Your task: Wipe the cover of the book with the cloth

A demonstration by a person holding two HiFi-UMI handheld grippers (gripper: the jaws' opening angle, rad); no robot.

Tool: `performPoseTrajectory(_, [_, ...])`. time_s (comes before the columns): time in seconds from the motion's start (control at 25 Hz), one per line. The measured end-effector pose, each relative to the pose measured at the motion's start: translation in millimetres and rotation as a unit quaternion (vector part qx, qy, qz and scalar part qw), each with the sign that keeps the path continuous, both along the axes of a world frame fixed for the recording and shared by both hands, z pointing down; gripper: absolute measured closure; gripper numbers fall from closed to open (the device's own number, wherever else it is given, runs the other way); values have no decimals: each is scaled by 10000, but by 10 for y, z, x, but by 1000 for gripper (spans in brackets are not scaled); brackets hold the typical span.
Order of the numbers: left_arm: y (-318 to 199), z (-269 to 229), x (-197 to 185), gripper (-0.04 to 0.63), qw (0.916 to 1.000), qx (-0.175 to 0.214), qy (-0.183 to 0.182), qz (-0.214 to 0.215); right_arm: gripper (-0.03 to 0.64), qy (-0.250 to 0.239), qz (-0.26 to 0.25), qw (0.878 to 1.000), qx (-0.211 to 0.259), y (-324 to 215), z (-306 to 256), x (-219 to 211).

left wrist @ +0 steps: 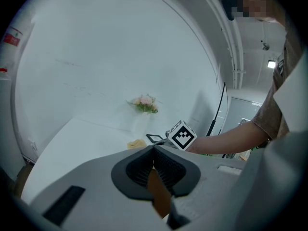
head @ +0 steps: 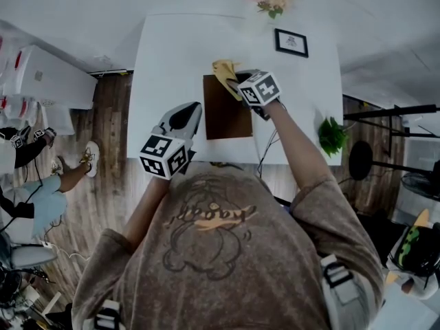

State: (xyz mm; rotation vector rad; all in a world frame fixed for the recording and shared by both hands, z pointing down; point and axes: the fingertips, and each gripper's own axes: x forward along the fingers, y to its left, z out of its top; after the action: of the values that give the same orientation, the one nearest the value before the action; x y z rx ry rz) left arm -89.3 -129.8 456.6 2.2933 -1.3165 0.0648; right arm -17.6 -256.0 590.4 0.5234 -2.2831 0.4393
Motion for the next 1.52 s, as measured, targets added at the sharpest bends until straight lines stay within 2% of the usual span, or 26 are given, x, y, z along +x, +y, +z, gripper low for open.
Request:
performPoseTrajectory(0.36, [180,-61,75,592,9999,68,39,136,554,-174,85,9996,-226,448,65,106])
performPoseTrajectory(0.68, [184,-72,148,592,9997,85,21,218,554,-110,-12,9997,-230,704,103,243])
performPoseTrajectory(1.08, [190,-44,281,591,9993,38,56,371,555,-258,-47,9991,-333,1195,113,393])
performPoseTrajectory(1.52, [220,-54,478,592,9981,26,121,606,555,-518,142,9967,-602,1667,90,567])
